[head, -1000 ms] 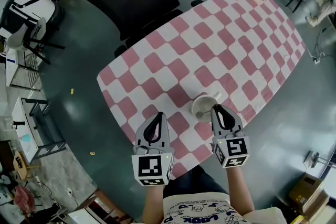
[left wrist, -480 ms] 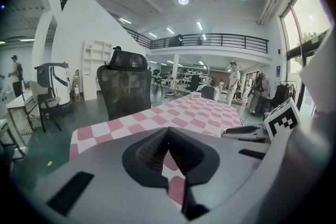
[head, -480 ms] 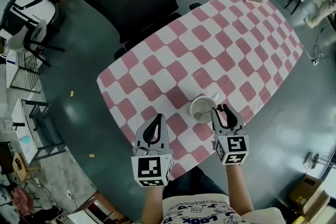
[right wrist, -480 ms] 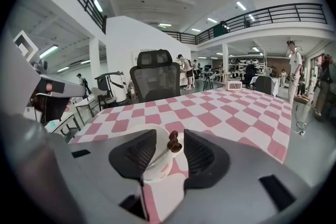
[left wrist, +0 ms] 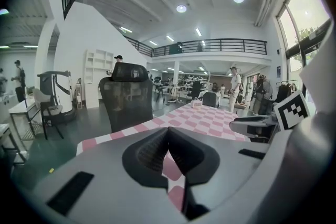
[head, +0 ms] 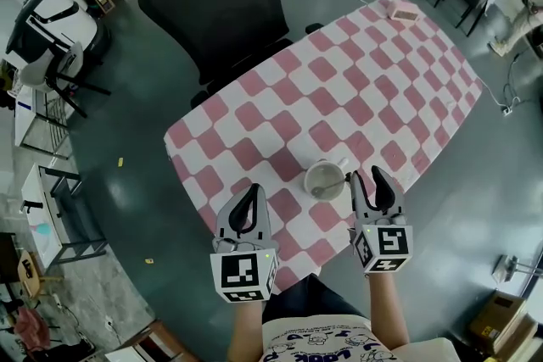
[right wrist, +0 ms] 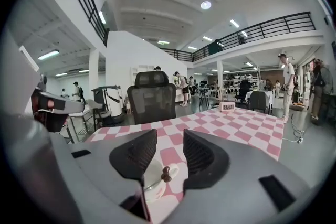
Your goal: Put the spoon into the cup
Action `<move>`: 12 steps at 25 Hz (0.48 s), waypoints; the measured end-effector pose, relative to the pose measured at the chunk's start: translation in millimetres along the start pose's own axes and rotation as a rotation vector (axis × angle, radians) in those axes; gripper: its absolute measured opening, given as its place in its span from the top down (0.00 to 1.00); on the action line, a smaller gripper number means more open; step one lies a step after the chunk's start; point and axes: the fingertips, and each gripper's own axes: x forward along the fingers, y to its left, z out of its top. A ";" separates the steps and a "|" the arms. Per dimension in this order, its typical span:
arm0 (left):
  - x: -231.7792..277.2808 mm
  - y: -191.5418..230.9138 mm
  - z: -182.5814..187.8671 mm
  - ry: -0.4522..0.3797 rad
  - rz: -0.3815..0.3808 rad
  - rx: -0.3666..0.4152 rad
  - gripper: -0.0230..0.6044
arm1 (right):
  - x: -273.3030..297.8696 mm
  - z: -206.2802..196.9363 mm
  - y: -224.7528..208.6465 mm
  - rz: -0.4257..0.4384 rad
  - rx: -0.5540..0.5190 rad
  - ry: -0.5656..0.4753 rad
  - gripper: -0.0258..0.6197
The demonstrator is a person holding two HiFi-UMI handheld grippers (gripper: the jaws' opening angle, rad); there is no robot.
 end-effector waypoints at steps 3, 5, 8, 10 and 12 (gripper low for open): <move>-9.9 -2.1 13.8 -0.032 0.007 0.009 0.94 | -14.1 23.4 -3.0 -0.015 0.001 -0.058 0.74; -17.1 -3.8 22.5 -0.050 0.011 0.014 0.94 | -24.3 37.0 -3.5 -0.019 0.001 -0.089 0.78; -26.9 -6.1 36.6 -0.081 0.017 0.021 0.94 | -38.1 56.2 -2.2 -0.016 0.003 -0.132 0.83; -32.9 -8.3 45.2 -0.100 0.020 0.026 0.94 | -46.8 67.8 -1.7 -0.014 -0.001 -0.160 0.85; -39.2 -11.9 54.9 -0.122 0.022 0.032 0.94 | -56.1 79.5 -2.4 -0.017 -0.007 -0.187 0.87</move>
